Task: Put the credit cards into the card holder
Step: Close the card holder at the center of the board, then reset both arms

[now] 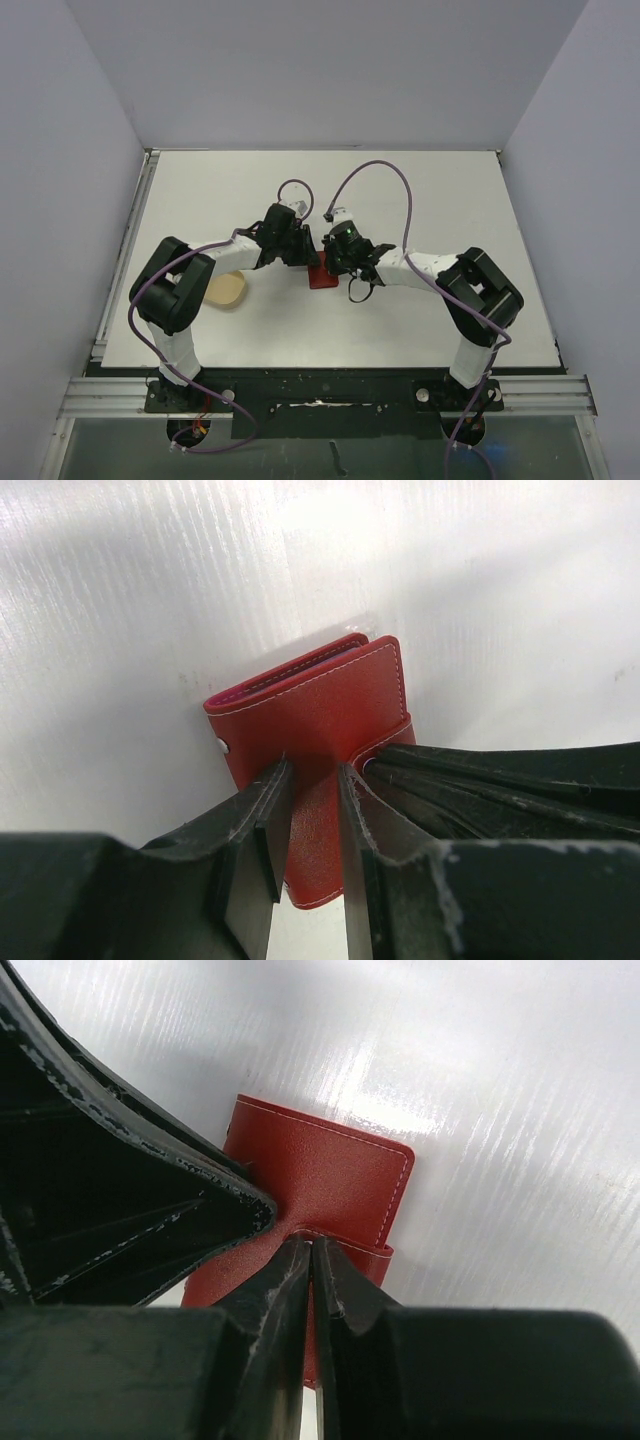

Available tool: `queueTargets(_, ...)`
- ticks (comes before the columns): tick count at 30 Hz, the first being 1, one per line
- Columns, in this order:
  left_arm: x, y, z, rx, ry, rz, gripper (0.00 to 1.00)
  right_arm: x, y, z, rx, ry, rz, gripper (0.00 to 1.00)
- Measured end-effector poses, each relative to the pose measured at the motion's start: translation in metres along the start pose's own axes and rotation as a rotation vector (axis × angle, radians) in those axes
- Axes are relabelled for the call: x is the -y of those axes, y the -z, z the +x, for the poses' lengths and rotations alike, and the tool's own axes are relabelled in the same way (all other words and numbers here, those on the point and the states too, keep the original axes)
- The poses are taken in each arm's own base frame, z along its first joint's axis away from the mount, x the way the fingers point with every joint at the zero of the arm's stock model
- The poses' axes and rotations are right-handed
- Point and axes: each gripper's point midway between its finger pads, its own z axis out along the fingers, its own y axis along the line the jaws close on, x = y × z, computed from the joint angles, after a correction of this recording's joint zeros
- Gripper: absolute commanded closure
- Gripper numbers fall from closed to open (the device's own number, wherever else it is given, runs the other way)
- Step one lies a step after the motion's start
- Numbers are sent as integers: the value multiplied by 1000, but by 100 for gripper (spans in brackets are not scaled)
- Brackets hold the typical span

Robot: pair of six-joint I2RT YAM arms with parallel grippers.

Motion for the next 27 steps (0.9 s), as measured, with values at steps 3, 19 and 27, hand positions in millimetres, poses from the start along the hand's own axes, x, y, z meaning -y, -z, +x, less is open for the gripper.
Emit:
queueTargets(3,0,0,0,2,6,-1,75,0,0,-1,5,1,6,93)
queueTargets(19,3,53,-38,140,-7,-67,37,29,39,-26,-12,-58,48,44)
queueTargets(27,37,151,-81,362,-91,-14,31,34,127,-97,252,-119,24,2)
